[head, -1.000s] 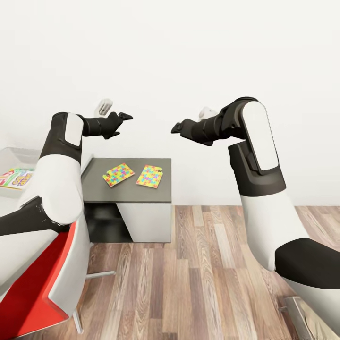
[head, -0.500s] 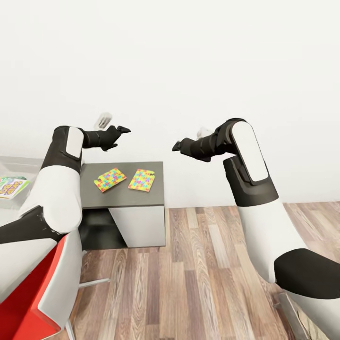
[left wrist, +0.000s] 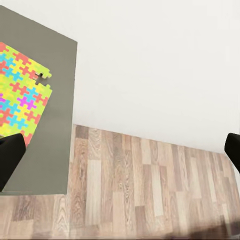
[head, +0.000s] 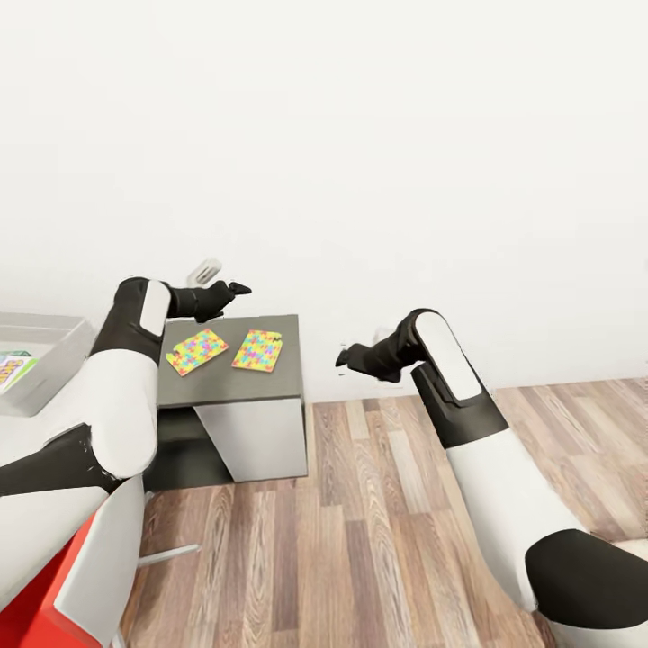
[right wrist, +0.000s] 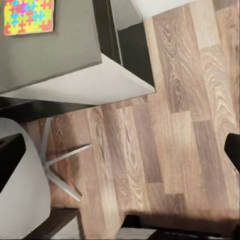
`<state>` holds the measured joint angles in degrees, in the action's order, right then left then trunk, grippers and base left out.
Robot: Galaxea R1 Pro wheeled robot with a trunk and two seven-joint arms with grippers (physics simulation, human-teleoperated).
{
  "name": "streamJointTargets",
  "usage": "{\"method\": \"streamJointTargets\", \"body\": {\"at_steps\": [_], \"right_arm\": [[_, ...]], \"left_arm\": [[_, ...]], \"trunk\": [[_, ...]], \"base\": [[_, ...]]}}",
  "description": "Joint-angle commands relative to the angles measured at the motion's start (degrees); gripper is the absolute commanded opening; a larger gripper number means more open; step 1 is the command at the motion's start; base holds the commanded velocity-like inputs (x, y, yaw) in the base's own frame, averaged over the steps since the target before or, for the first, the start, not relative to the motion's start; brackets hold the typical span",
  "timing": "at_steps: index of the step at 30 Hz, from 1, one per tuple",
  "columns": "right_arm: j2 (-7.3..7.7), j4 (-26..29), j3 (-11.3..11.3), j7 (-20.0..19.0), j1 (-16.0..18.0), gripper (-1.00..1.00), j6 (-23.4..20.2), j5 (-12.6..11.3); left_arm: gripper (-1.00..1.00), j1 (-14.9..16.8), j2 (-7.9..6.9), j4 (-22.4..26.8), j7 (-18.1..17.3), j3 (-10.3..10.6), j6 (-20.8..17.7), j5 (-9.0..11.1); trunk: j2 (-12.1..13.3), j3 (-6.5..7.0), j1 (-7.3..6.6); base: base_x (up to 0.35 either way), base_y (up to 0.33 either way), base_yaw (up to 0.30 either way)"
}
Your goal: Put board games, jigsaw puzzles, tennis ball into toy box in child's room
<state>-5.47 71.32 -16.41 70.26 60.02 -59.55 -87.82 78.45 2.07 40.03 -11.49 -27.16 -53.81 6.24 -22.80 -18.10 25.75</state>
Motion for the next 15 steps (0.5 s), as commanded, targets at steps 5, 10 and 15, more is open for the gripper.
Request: {"method": "streamJointTargets", "body": {"at_steps": [5,10,15], "right_arm": [[2.09,-2.3,-0.1,0.6,-4.4,1.00,-0.2,1.6],[2.77,-3.8,-0.2,0.5,-6.6,1.00,0.2,6.5],[2.94,-7.2,-0.1,-0.6,-10.7,1.00,2.3,13.7]], "left_arm": [[1.00,-1.8,-0.05,0.1,0.0,1.4,-0.2,-1.1],[1.00,-2.2,-0.05,0.1,0.0,2.8,-0.1,-1.3],[1.00,-2.3,0.01,0.2,0.0,3.5,-0.1,-1.4]], "trunk": [[-0.1,0.35,0.03],[-0.1,0.79,0.03],[-0.1,1.24,0.03]], "base": [[0.000,0.000,-0.109],[0.000,0.000,-0.100],[0.000,0.000,-0.097]]}}
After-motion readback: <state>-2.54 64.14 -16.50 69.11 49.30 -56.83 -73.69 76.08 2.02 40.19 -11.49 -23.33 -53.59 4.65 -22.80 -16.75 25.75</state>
